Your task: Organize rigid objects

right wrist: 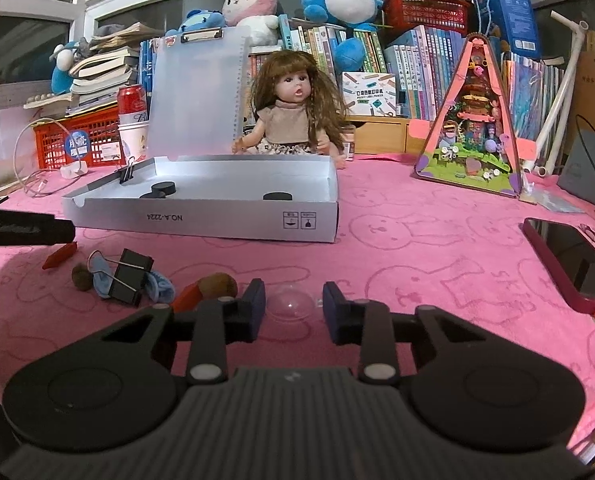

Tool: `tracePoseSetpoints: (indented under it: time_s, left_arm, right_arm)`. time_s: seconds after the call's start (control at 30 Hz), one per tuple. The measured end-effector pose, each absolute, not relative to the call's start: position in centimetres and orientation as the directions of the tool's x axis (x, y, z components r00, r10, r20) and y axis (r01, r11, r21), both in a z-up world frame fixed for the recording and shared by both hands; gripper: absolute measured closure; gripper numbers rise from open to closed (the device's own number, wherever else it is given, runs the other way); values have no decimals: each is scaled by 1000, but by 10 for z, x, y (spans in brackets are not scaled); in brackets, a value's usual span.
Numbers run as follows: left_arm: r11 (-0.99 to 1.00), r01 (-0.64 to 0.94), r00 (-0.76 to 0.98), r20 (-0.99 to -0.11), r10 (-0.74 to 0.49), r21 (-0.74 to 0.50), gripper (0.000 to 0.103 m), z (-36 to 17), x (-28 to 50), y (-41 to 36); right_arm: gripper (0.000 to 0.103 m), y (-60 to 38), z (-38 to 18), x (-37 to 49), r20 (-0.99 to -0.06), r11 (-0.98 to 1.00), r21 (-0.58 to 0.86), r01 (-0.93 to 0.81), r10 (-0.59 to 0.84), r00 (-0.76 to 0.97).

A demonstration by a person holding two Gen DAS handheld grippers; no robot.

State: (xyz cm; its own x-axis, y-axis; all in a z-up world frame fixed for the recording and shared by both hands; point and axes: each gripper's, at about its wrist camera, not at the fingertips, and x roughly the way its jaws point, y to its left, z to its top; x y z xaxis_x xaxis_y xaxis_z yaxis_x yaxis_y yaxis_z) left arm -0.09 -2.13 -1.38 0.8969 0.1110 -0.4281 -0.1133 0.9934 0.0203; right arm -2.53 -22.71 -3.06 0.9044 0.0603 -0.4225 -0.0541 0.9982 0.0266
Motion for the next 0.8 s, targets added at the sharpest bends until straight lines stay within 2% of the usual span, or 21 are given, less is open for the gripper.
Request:
tracePoseSetpoints:
  time_s: [0.23,0.4,0.8]
  left_arm:
    - [994,-109,856,-509,97,8,53,-21,-12,-18]
    - [985,-154,850,-499,170,73,54,-22,-16,-6]
    - [969,-213,831,-499,247,126,54,-20,16,23]
  right_arm:
    - [64,-227,-30,-26,-422,998,21,-54,58,905]
    - [64,-227,-30,-26,-421,998,20,-53,57,905]
    - [64,-227,-30,-25,-422,998,19,-52,55,905]
